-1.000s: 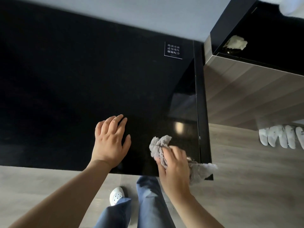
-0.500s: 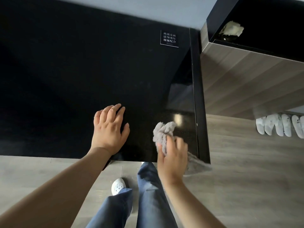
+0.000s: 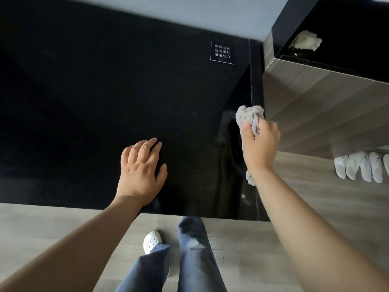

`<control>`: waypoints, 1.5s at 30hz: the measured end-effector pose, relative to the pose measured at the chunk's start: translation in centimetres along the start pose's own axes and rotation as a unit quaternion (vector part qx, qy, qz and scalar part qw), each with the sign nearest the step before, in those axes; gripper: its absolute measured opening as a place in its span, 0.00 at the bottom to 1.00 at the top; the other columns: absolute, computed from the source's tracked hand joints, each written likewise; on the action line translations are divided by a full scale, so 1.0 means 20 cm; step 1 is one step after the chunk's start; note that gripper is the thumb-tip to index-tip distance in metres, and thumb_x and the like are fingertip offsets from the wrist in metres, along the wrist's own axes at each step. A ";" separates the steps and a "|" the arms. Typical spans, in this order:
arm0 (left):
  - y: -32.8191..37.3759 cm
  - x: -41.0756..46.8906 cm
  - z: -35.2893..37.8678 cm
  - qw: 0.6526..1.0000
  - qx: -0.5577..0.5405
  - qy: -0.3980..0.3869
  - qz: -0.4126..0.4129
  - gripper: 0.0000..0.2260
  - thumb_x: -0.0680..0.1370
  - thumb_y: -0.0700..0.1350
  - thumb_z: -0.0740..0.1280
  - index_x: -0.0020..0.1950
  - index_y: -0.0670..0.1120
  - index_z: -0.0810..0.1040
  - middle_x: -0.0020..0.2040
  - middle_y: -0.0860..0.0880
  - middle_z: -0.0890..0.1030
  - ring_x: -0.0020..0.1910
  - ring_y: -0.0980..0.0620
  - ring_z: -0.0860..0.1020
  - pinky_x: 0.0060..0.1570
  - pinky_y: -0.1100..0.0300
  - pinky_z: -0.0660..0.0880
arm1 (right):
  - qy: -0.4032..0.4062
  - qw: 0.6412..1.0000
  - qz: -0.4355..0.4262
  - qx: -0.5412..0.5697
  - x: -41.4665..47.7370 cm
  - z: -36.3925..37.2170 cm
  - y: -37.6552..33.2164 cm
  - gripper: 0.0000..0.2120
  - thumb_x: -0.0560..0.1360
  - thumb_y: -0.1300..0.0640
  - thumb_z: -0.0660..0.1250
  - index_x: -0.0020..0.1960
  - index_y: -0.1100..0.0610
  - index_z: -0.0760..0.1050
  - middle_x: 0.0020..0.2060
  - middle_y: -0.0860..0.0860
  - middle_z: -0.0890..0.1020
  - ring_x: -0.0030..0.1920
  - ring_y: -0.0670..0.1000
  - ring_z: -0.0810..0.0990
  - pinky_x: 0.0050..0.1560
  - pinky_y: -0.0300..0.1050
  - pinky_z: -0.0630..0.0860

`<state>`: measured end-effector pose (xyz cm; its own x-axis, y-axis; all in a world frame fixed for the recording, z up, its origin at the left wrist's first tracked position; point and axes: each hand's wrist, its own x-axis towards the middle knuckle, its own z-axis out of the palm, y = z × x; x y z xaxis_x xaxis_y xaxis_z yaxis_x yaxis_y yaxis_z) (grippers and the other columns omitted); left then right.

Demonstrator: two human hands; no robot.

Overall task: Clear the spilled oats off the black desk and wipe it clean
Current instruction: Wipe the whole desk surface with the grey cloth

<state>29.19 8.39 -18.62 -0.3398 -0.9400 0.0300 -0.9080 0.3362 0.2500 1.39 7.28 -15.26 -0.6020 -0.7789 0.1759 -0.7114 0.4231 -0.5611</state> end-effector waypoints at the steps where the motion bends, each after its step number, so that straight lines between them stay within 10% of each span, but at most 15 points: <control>1: 0.00 0.00 0.00 1.000 0.000 0.002 0.000 0.24 0.78 0.54 0.56 0.70 0.43 0.72 0.70 0.45 0.70 0.69 0.44 0.66 0.70 0.47 0.55 | -0.004 0.999 0.019 -0.029 0.10 0.04 0.01 0.15 0.78 0.50 0.62 0.59 0.58 0.76 0.54 0.54 0.75 0.58 0.56 0.71 0.50 0.40 0.66; 6: -0.01 0.03 0.01 1.000 0.001 0.002 -0.004 0.25 0.77 0.54 0.56 0.70 0.43 0.72 0.69 0.45 0.70 0.69 0.44 0.66 0.71 0.47 0.55 | -0.025 0.985 -0.024 -0.171 0.06 0.19 -0.03 0.15 0.78 0.50 0.62 0.59 0.58 0.75 0.54 0.57 0.76 0.53 0.59 0.73 0.50 0.52 0.71; 14: 0.00 0.10 0.05 1.000 -0.008 -0.018 -0.013 0.24 0.78 0.52 0.55 0.70 0.43 0.71 0.70 0.46 0.70 0.70 0.45 0.66 0.71 0.48 0.54 | -0.145 0.974 -0.175 -0.027 -0.66 0.10 -0.08 0.11 0.76 0.48 0.65 0.53 0.54 0.77 0.44 0.47 0.76 0.44 0.48 0.72 0.43 0.37 0.65; 20: -0.03 0.06 0.02 0.999 -0.046 -0.013 -0.014 0.23 0.78 0.53 0.55 0.69 0.44 0.73 0.69 0.47 0.72 0.69 0.46 0.67 0.69 0.49 0.56 | -0.404 0.899 -0.021 0.168 -0.65 -0.14 -0.17 0.12 0.73 0.46 0.67 0.38 0.54 0.75 0.32 0.50 0.79 0.34 0.48 0.78 0.35 0.49 0.75; 29: -0.02 0.09 -0.06 0.991 -0.133 -0.019 -0.025 0.23 0.77 0.55 0.53 0.61 0.45 0.80 0.59 0.50 0.78 0.59 0.47 0.73 0.59 0.51 0.66 | -0.282 0.945 0.044 0.160 -0.07 -0.15 -0.28 0.13 0.75 0.45 0.67 0.45 0.55 0.79 0.45 0.51 0.79 0.47 0.47 0.79 0.49 0.48 0.77; 36: -0.08 0.22 -0.12 0.989 -0.131 0.028 -0.059 0.20 0.77 0.51 0.56 0.59 0.44 0.80 0.56 0.50 0.77 0.54 0.48 0.74 0.55 0.53 0.67 | -0.244 0.954 0.002 0.176 0.31 0.04 -0.47 0.18 0.75 0.46 0.67 0.63 0.48 0.70 0.59 0.48 0.70 0.50 0.36 0.72 0.44 0.26 0.64; 45: -0.17 0.71 -0.13 0.993 -0.031 0.045 -0.105 0.24 0.75 0.55 0.56 0.64 0.43 0.77 0.63 0.47 0.74 0.63 0.47 0.67 0.65 0.47 0.59 | -0.139 0.978 -0.120 0.098 1.05 0.41 -0.60 0.23 0.79 0.52 0.61 0.72 0.55 0.65 0.71 0.57 0.63 0.69 0.53 0.66 0.64 0.34 0.60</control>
<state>28.13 -6.26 -16.61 -0.1178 -0.9914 0.0569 -0.9388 0.1299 0.3189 0.23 -17.98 -11.55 -0.2841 -0.9524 0.1102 -0.7205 0.1363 -0.6799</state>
